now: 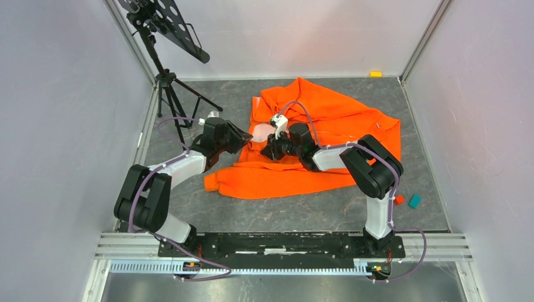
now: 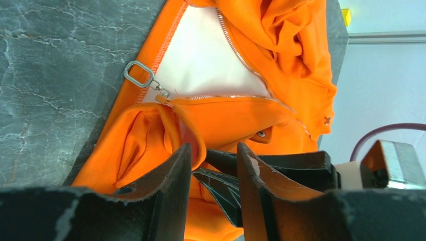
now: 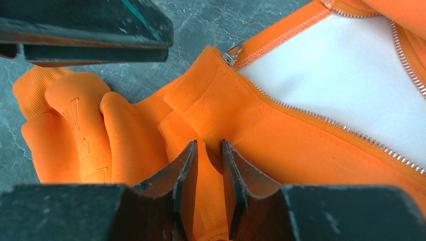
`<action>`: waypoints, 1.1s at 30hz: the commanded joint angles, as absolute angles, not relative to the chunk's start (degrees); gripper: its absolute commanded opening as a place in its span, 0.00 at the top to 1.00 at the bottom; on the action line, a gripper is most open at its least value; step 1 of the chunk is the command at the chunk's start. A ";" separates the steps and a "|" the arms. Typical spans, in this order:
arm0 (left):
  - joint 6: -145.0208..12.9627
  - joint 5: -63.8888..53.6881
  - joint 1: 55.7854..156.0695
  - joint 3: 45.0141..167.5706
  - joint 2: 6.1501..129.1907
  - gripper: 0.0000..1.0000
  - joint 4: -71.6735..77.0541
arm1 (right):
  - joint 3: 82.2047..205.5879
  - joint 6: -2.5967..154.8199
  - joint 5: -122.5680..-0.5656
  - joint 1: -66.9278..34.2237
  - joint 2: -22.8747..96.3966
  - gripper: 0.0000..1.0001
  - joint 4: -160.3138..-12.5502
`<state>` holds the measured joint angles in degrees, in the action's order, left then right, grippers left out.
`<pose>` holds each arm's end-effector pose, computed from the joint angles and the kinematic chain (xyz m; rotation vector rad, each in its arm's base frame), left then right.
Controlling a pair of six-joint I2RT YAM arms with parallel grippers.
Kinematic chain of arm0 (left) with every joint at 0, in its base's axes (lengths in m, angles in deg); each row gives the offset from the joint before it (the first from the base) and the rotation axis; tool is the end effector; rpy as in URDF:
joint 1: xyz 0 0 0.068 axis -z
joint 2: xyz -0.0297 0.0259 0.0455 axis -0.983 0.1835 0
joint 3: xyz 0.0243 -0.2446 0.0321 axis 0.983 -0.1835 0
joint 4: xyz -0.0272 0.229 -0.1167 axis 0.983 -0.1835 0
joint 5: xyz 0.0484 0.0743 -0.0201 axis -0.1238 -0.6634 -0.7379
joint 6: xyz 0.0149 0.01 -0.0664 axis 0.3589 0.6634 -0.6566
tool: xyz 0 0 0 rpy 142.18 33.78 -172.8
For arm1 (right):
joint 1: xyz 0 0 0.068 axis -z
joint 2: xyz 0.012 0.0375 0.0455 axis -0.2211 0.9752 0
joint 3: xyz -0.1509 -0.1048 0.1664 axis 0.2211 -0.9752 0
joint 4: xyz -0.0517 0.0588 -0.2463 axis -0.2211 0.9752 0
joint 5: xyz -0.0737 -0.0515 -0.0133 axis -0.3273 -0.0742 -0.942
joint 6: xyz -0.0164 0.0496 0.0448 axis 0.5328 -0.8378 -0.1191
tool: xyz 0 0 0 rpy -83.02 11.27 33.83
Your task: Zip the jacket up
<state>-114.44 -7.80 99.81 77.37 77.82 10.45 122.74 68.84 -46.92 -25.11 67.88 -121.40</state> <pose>0.3074 -0.1199 0.1631 -0.7150 2.1646 -0.8923 0.3068 0.2653 0.1118 -0.6859 1.9614 0.9586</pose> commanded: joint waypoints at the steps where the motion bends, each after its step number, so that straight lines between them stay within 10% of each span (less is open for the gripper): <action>1: -113.53 -8.98 100.17 78.61 80.08 0.56 11.35 | 122.02 67.76 -44.67 -25.83 65.55 0.70 -124.95; 8: -114.74 -4.11 101.15 81.00 86.72 0.59 14.72 | 121.70 67.51 -44.44 -25.90 65.46 0.69 -125.25; 19: -103.66 -0.12 101.09 74.56 82.32 0.96 10.22 | 128.93 75.44 -50.68 -24.83 59.41 0.50 -108.01; 33: -104.74 1.30 100.88 67.51 83.26 0.95 12.33 | 133.71 76.52 -43.89 -24.74 66.74 0.47 -104.94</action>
<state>-106.65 -0.39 100.84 68.49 82.41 12.90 133.71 75.83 -45.66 -24.68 65.02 -104.94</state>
